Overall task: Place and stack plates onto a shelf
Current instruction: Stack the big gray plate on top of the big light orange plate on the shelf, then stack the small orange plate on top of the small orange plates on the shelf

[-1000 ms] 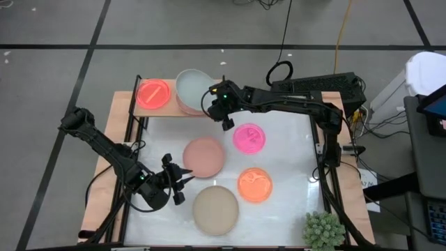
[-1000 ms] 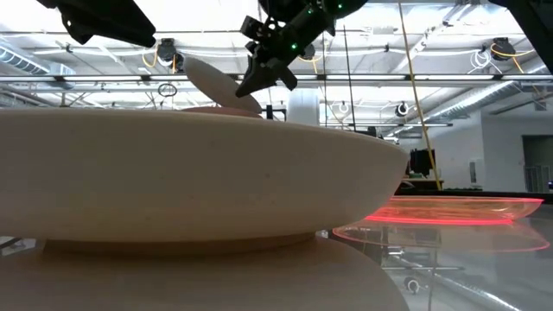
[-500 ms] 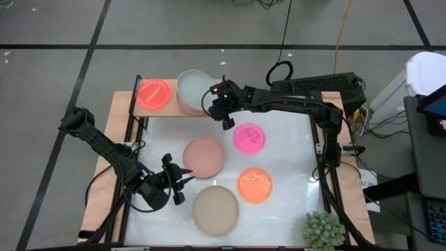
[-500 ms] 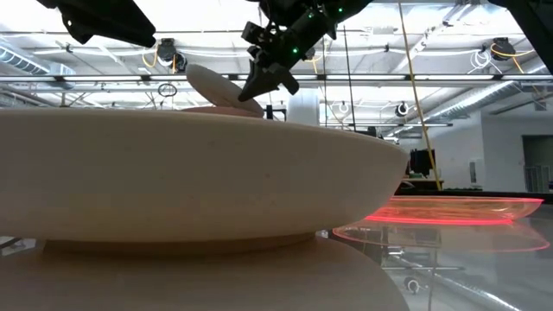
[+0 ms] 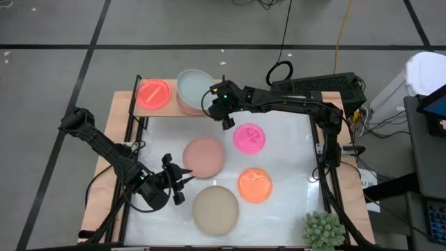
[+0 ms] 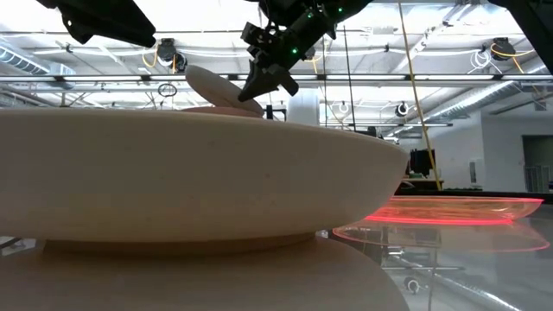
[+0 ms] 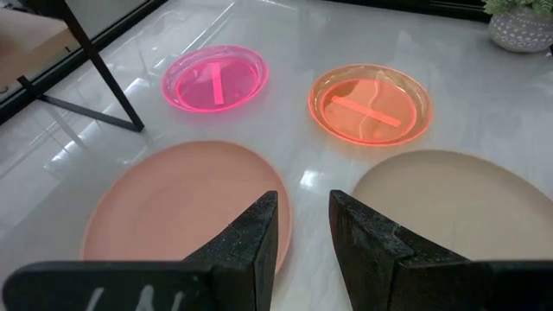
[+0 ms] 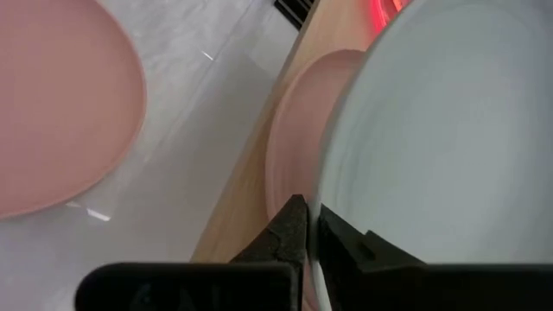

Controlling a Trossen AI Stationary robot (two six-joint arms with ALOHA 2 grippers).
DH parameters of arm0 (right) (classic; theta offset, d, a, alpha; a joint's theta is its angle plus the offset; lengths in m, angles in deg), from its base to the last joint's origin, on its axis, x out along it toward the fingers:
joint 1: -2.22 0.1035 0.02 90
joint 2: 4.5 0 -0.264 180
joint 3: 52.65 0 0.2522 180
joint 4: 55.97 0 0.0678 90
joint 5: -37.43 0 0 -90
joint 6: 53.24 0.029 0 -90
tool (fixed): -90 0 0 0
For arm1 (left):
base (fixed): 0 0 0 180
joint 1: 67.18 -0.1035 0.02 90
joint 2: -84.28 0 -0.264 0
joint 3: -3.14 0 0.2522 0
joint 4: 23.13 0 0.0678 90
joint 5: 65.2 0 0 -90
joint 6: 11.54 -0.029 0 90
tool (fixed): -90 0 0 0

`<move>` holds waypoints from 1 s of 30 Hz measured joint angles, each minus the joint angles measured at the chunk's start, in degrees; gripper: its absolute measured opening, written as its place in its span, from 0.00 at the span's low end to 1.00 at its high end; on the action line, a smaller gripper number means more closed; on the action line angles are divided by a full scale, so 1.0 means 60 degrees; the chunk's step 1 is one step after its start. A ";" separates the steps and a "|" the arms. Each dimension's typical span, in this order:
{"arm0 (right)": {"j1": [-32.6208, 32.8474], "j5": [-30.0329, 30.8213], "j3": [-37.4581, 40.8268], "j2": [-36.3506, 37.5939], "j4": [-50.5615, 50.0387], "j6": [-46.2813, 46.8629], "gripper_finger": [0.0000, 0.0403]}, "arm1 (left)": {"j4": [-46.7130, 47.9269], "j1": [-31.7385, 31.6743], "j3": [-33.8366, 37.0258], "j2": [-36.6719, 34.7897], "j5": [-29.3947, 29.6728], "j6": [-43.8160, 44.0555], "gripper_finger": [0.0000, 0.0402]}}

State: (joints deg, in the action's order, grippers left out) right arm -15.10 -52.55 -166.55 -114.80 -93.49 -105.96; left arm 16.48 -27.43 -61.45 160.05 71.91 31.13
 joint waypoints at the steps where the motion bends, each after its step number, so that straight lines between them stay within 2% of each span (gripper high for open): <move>1: 0.0000 0.0003 0.0000 0.0000 -0.0002 -0.0006 0.02 | 0.0002 0.0000 0.0000 0.0000 0.0000 0.0001 0.28; 8: 0.0000 0.0055 0.0000 0.0000 -0.0002 -0.0009 0.03 | 0.0002 0.0000 0.0000 0.0000 0.0000 0.0018 0.28; 20: 0.0158 0.0540 0.0000 0.0190 0.0030 0.0085 0.29 | 0.0002 0.0000 0.0000 0.0000 -0.0007 0.0048 0.28; 25: 0.0381 0.0559 -0.0018 0.0621 -0.0029 0.0328 0.34 | 0.0002 0.0003 0.0000 -0.0004 -0.0011 0.0093 0.28; 30: 0.0746 0.0621 -0.0015 0.1239 -0.0891 0.1289 0.34 | -0.0019 0.0096 0.0004 -0.0004 -0.0015 0.0164 0.28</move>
State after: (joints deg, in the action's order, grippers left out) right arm -10.63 -48.82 -166.63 -107.36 -98.84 -98.23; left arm 16.36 -26.85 -61.43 160.03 71.82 32.12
